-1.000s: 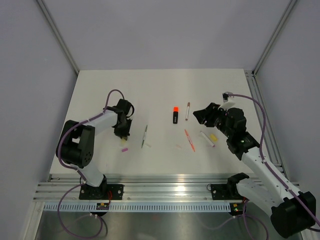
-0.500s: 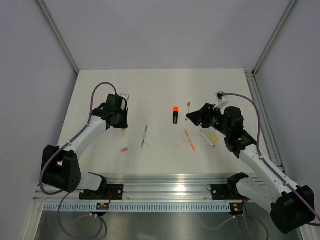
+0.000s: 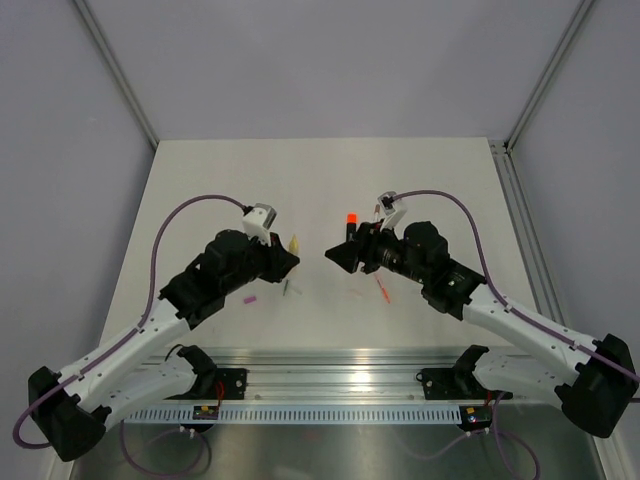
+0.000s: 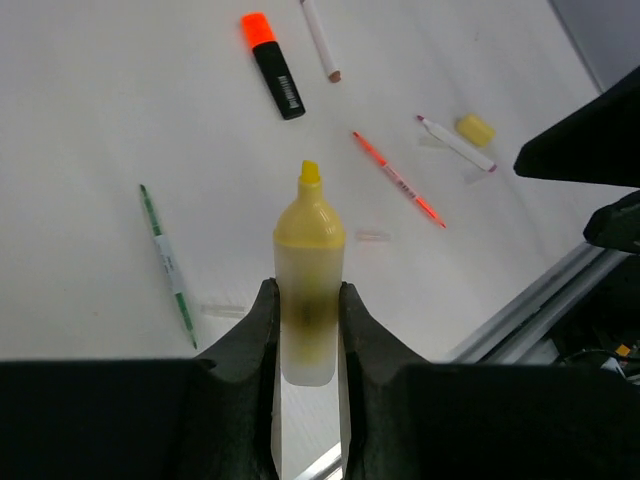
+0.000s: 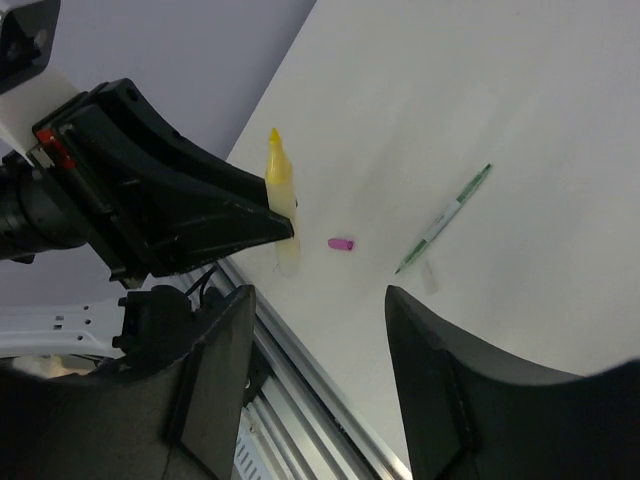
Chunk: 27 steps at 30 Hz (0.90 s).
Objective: Insert the pens into the pen caps
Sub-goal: Pick up the pen from the center of the board.
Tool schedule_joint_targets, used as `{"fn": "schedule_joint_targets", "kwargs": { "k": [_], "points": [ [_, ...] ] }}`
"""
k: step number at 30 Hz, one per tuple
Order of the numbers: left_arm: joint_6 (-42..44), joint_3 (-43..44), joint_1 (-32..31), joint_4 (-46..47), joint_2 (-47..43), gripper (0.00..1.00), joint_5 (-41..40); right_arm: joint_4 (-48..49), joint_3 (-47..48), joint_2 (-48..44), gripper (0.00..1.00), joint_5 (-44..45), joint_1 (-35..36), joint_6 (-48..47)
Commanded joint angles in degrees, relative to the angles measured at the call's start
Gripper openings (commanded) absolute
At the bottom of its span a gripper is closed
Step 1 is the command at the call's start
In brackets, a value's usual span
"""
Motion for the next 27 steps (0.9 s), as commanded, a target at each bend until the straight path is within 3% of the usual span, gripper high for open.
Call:
{"fn": "schedule_joint_targets", "kwargs": {
  "k": [1, 12, 16, 27],
  "points": [
    [-3.8, -3.3, -2.9, 9.5, -4.3, 0.00, -5.1, -0.9, 5.3, 0.8, 0.65, 6.5, 3.4, -2.1],
    [-1.8, -9.2, -11.2, 14.5, -12.8, 0.00, -11.7, -12.1, 16.2, 5.6, 0.69, 19.7, 15.0, -5.0],
    [-1.7, -10.4, -13.2, 15.8, -13.7, 0.00, -12.8, -13.7, 18.4, 7.7, 0.68, 20.7, 17.0, -5.8],
    [0.5, -9.2, -18.7, 16.2, -12.8, 0.00, -17.2, -15.3, 22.0, 12.1, 0.57, 22.3, 18.7, -6.2]
  ]
}}
